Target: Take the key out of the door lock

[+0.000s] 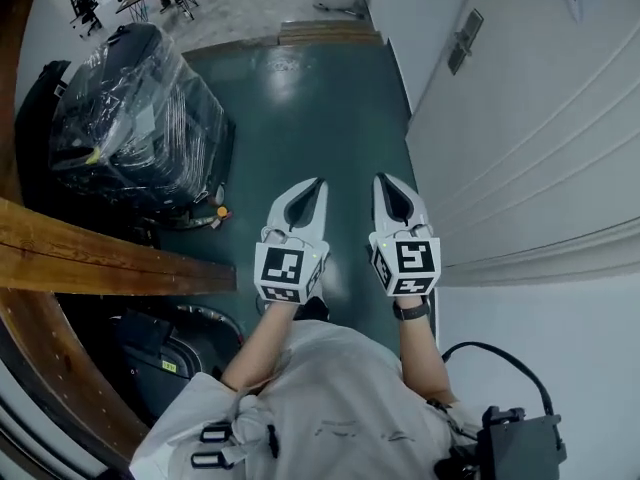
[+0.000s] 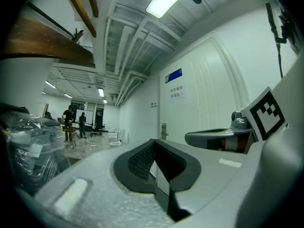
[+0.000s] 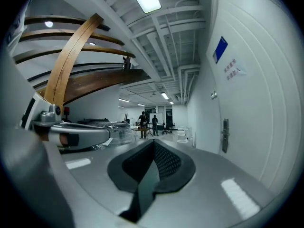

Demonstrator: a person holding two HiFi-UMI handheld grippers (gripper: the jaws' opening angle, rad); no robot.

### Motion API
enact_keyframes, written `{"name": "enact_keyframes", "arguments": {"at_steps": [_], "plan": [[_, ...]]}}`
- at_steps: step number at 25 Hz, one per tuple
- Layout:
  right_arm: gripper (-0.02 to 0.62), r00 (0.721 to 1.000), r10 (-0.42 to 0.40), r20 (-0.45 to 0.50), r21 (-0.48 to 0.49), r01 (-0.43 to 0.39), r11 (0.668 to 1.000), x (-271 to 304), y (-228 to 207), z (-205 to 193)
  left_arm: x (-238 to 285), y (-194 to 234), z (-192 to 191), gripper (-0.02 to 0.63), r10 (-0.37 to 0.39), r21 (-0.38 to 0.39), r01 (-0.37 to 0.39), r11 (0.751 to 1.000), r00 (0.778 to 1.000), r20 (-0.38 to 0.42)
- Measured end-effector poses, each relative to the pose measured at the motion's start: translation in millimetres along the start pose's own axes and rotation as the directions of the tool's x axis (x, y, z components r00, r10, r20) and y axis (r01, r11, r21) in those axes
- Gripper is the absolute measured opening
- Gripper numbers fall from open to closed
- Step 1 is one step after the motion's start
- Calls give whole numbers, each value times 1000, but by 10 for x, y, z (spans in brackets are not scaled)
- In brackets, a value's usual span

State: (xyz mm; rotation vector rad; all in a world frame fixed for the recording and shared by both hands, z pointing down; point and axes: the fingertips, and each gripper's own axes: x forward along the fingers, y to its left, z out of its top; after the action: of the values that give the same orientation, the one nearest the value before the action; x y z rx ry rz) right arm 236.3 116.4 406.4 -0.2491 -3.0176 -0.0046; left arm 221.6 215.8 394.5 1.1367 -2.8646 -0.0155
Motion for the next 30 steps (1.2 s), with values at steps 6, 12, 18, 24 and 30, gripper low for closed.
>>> {"name": "enact_keyframes", "arguments": {"at_steps": [6, 12, 18, 24, 30], "plan": [[-5, 995, 91, -41, -54, -93, 994, 842, 421, 46, 84, 974, 49, 0, 105, -15, -105, 994, 994, 25], [-3, 989, 135, -55, -78, -140, 987, 1376, 741, 95, 79, 1495, 131, -2, 157, 0, -157, 988, 987, 41], [0, 951, 309, -24, -76, -310, 948, 1666, 1063, 168, 102, 1856, 119, -1, 206, -85, -200, 976, 976, 71], [5, 928, 371, -18, -55, -372, 927, 2199, 1103, 184, 364, 2156, 172, 0, 233, -139, -217, 966, 966, 110], [6, 920, 391, 34, -31, -390, 920, 3146, 904, 402, 1079, 2574, 486, 0, 240, -46, -236, 971, 956, 171]]}}
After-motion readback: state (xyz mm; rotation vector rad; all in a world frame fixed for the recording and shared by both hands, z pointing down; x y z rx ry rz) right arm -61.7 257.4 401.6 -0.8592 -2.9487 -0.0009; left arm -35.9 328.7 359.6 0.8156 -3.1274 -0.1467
